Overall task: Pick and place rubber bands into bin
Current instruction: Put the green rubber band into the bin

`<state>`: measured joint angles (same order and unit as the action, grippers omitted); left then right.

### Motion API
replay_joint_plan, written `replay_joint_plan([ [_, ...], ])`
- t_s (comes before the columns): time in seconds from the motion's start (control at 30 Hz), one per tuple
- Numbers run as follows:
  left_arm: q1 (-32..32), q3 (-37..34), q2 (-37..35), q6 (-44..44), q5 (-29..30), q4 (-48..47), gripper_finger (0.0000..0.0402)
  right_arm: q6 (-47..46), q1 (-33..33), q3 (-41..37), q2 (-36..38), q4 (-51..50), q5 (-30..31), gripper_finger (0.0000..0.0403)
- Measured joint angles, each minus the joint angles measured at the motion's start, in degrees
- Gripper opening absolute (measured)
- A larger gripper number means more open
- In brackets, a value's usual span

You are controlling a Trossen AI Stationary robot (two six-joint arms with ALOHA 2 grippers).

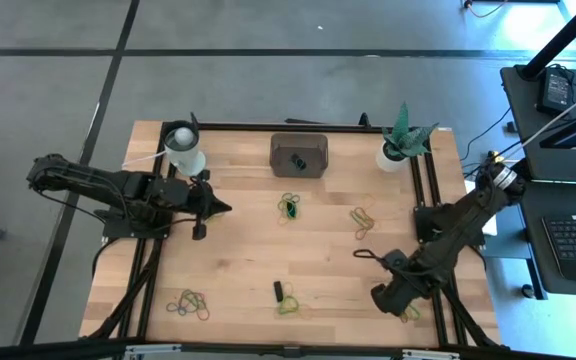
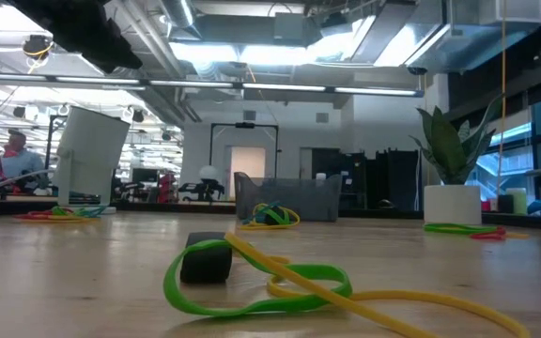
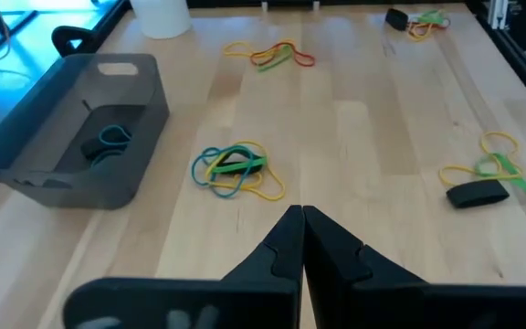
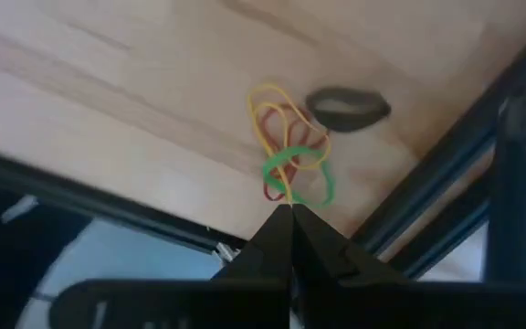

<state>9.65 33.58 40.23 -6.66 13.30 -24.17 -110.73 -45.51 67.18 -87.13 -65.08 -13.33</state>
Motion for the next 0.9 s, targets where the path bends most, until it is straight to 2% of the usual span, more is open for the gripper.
replay_joint_plan([
  [0.2, 0.0, 0.0, 0.0, 0.0, 1.3, 0.0, 0.0003, -12.3, -2.4, -6.0, 0.0, 10.8, 0.1, 0.0034],
  [0.37, 0.0, 0.0, 0.0, -0.1, 2.0, 0.0, 0.0002, -15.5, -2.9, -10.5, -0.7, 19.2, -1.0, 0.0054],
  [0.63, 0.0, 0.0, 0.0, -1.3, 2.1, 0.0, 0.0002, -16.4, -2.8, -11.5, -3.7, 19.7, -2.8, 0.0079],
  [0.9, 0.0, 0.0, 0.0, -1.2, 3.8, 0.0, 0.0002, -16.7, -3.4, -11.5, -6.9, 21.2, -2.9, 0.0084],
])
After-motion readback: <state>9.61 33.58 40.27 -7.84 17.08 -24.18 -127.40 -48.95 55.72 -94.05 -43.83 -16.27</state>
